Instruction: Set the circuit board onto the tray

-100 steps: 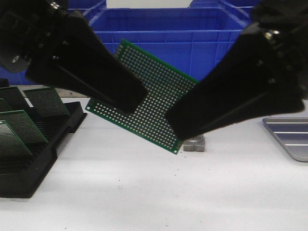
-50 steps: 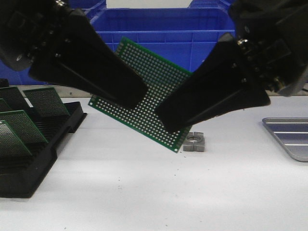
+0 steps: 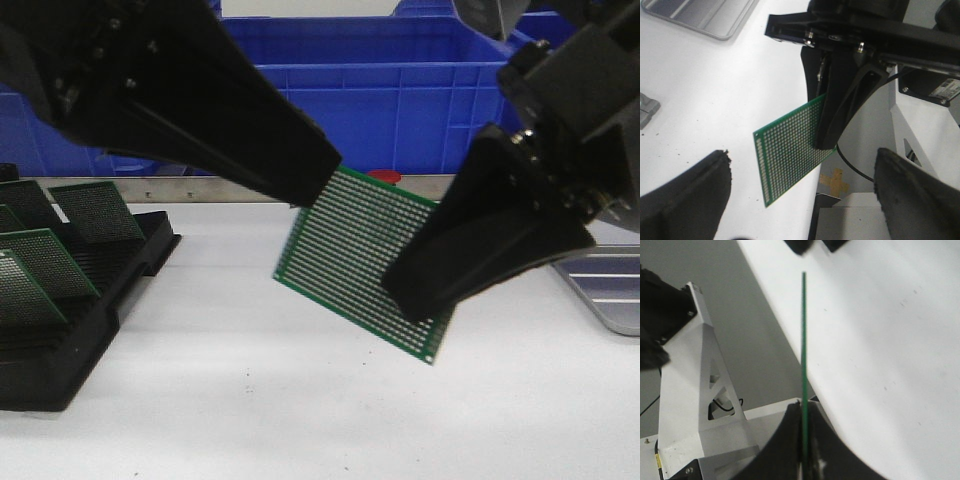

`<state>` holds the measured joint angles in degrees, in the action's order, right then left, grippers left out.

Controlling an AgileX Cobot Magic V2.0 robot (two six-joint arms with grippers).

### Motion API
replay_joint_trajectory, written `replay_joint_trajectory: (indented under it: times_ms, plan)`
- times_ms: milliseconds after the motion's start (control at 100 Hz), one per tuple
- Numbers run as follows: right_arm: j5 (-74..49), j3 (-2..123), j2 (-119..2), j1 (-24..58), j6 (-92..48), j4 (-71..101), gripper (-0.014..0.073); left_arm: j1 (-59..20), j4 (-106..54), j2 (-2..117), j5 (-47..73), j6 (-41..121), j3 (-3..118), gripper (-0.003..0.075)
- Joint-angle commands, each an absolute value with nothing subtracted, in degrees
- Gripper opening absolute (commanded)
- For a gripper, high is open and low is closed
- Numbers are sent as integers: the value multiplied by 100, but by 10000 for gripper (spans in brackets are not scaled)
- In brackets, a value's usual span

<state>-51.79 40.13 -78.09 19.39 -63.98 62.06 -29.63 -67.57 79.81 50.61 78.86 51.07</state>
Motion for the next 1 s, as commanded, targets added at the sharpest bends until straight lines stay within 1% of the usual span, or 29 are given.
replay_joint_trajectory:
  times_ms: [0, 90, 180, 370, 510, 680, 900, 950, 990]
  plan:
    - [-5286, 4175, -7701, 1706, -5899, 6038, -66, -2991, -7099, 7831, 4964, 7846, 5304, 547]
    - [-5212, 4175, -7701, 1341, -5530, 5919, -66, -2991, -7099, 7831, 4910, 7846, 5304, 547]
    - [-4831, 4175, -7701, 914, -5323, 5919, -66, -2991, -7099, 7831, 4910, 7846, 5304, 547]
    - [-3289, 4175, -7793, -93, -5268, 5919, -66, -2991, -7099, 7831, 4921, 7846, 5304, 547]
    - [-2161, 4175, -8103, -557, -5268, 5919, -66, -2991, -7099, 7831, 4921, 7846, 5304, 547]
    - [-1281, 4175, -8577, -737, -5268, 5925, -66, -2991, -7099, 7831, 4921, 7846, 5304, 547]
    - [-1122, 4242, -8886, -737, -5268, 5925, -64, -2991, -7099, 7831, 4921, 7846, 5304, 547]
    - [-1122, 4288, -8900, -737, -5268, 5925, -45, -2991, -7099, 7831, 4921, 7846, 5304, 547]
    - [-1122, 4330, -8900, -737, -5268, 5925, -1, -2991, -7099, 7831, 4921, 7846, 5304, 547]
